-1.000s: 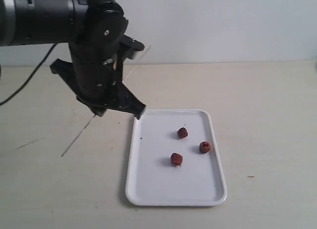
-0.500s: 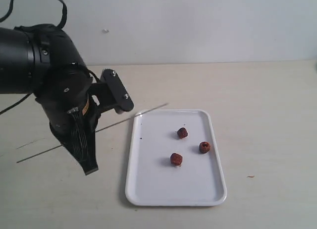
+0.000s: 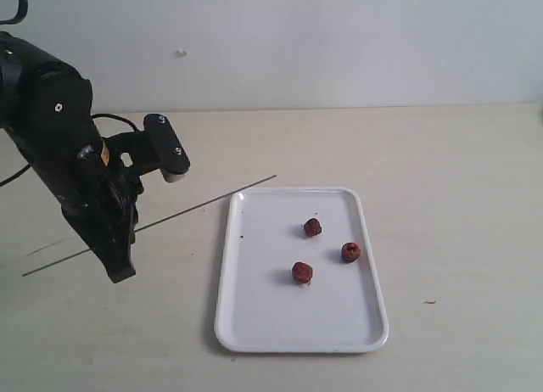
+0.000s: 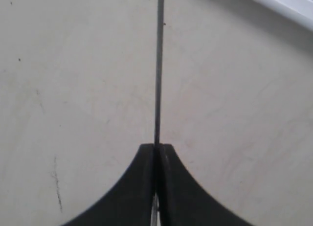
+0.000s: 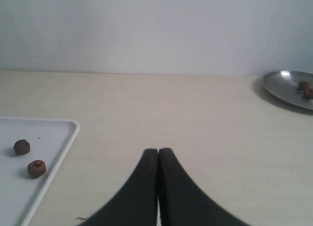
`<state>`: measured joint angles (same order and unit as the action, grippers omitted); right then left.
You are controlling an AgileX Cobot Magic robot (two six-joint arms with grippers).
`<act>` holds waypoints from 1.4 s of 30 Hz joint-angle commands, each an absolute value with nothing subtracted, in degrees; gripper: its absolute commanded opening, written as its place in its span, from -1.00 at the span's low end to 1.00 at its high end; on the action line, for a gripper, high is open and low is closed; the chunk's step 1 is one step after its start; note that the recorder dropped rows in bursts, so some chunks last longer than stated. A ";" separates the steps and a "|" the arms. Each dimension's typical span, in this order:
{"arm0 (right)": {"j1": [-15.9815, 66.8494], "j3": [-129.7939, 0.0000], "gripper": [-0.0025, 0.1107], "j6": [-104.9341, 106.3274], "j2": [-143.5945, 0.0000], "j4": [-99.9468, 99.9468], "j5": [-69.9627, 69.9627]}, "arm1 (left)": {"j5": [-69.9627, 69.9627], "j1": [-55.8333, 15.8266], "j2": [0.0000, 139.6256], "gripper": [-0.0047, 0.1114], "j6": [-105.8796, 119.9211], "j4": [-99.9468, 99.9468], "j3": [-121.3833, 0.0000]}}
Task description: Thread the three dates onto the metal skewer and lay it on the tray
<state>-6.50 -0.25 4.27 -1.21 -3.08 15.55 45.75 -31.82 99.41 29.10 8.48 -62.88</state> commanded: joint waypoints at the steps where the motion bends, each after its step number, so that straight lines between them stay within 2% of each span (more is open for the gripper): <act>1: -6.65 0.00 -0.96 4.99 -0.84 -1.08 11.10 | 48.49 -31.55 98.66 -0.92 29.65 6.77 -62.65; 6: -6.65 0.00 -0.96 4.28 -0.84 -1.79 3.58 | 46.84 -31.55 98.66 -0.92 29.81 6.65 -62.65; 10: -6.65 0.00 -0.96 -3.01 -0.84 -11.20 -1.25 | 45.17 -31.40 98.66 -0.92 29.91 5.76 -62.65; 16: -6.65 0.00 -0.96 -4.04 -0.84 -13.66 -17.35 | 45.17 -31.27 98.66 -0.92 29.60 4.93 -60.93; 20: -6.65 0.00 -0.96 -23.52 -0.84 -11.19 -25.97 | 43.57 -29.73 98.66 -0.92 29.96 5.27 -58.30; 22: -6.65 -1.94 -0.96 -22.53 -2.08 -9.03 -27.21 | 43.45 -29.04 98.66 -0.92 29.96 5.27 -58.20; 27: -6.65 -15.91 -0.96 -19.39 -13.61 -4.02 -23.66 | 42.89 -28.48 98.66 -0.92 29.96 5.16 -58.20; 30: -6.65 -29.72 -0.96 -11.87 -33.71 19.45 -12.73 | 40.17 -28.48 98.66 -0.92 29.83 4.22 -58.20; 34: -6.65 -41.23 -0.96 -10.87 -54.09 38.90 4.19 | 40.26 -28.48 98.66 -0.92 29.83 2.80 -58.20; 36: -6.65 -45.02 -0.96 -0.50 -62.25 40.94 10.88 | 40.26 -28.48 98.66 -0.92 29.83 2.19 -58.20; 39: -5.26 -48.08 -0.96 10.68 -68.69 40.37 11.41 | 40.16 -28.48 98.66 -0.92 30.16 2.22 -58.20; 42: 0.94 -53.10 -0.96 24.38 -76.06 38.60 18.32 | 41.19 -28.48 98.66 -0.92 30.27 2.04 -58.20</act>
<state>-2.65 -49.95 15.19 -71.79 40.13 13.86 40.92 -28.60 99.29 30.18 2.84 -58.54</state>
